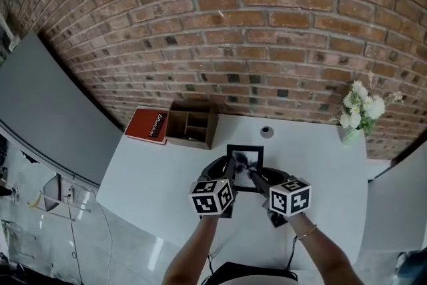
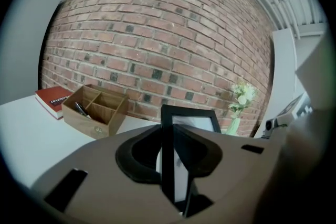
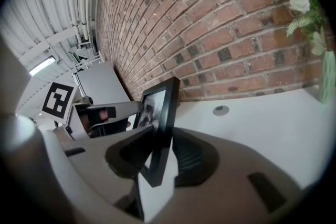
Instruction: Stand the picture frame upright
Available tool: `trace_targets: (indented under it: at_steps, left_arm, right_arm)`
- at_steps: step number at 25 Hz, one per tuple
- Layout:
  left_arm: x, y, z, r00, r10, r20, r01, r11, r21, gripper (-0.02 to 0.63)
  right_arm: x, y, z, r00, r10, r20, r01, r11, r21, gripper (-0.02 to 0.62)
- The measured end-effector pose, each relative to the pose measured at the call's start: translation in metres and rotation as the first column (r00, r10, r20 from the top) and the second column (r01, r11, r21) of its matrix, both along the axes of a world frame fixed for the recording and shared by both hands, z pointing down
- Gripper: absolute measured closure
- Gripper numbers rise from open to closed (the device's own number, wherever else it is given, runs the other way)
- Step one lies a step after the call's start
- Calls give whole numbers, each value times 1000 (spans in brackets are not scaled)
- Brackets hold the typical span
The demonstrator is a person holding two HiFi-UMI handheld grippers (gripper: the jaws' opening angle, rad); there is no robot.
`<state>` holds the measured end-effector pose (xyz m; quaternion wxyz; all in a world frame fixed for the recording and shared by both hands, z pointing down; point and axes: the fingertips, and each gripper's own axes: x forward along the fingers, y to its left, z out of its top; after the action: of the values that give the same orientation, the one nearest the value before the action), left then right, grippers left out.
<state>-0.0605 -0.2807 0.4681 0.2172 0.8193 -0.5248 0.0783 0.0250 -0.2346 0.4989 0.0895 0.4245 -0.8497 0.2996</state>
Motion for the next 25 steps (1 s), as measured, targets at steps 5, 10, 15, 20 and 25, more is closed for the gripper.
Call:
trace_targets:
  at_steps: [5,10,15,20,25]
  left_arm:
    - [1,-21,-11,1000,4,9,-5,999,34,543]
    - [1,-44,-19,1000,17,1,-17,998,62,543]
    - [3,-72,-23,998,64,13,-64,995,78,543]
    - [7,-103,-26,994,105,27,-107,988,108,543]
    - [9,-135,-22,994,104,38,-108,985,132,543]
  right_arm:
    - [2,-23,-11,1000,-7,-24,8,999,37,479]
    - [2,-47,-18,999,11,-42,-8,998,63,479]
    - [1,-71,-19,997,53,-58,-49,996,80,479]
    - [4,-102,-16,992,99,-72,-91,991,95,479]
    - [6,-135,-13,987,126,-100,-115,988,107,479]
